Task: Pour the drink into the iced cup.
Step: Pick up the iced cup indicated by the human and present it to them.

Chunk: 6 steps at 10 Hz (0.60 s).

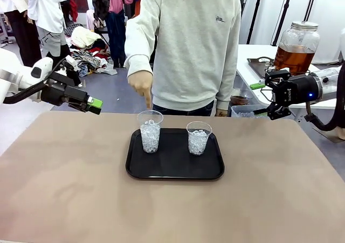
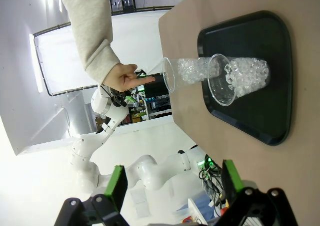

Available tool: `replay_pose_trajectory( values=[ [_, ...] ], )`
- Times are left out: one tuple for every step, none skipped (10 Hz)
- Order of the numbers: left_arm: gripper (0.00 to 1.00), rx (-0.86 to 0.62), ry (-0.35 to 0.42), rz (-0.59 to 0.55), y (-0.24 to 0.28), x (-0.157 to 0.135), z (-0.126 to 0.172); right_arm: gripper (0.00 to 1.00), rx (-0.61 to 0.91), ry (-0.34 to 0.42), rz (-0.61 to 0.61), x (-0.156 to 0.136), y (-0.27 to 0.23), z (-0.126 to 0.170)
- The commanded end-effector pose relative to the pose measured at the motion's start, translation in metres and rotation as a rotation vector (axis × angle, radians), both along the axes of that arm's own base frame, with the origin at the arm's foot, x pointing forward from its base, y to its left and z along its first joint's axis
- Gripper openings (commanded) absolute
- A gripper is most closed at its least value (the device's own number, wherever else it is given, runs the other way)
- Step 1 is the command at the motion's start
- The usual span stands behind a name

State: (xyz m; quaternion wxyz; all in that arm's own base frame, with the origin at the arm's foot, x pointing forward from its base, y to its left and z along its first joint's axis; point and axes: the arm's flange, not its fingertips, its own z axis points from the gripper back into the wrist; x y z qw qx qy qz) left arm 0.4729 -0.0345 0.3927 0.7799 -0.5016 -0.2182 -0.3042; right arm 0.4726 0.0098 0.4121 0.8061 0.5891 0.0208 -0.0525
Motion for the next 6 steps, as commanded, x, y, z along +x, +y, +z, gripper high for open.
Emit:
replay_pose_trajectory(
  values=[
    [1.0,-0.002,0.009,0.007,0.0004,0.0021,0.0035,1.0,0.002,0.0,-0.001,0.0001,0.0,0.0008],
    [1.0,-0.002,0.009,0.007,0.0004,0.0021,0.0035,1.0,0.002,0.0,-0.001,0.0001,0.0,0.0008],
    [1.0,-0.002,0.009,0.007,0.0004,0.0021,0.0035,1.0,0.002,0.0,-0.001,0.0001,0.0,0.0008],
    [1.0,0.0,0.001,0.002,0.0002,0.0011,0.001,1.0,0.002,0.0,-0.001,0.0001,0.0,0.0008],
    [1.0,-0.041,-0.133,-0.015,-0.002,0.0022,-0.0001,1.0,0.002,0.0,-0.001,0.0001,0.0,0.0008],
    [1.0,-0.055,-0.239,-0.023,-0.0044,0.0046,-0.0039,1.0,0.002,0.0,-0.001,0.0001,0.0,0.0008]
  ],
)
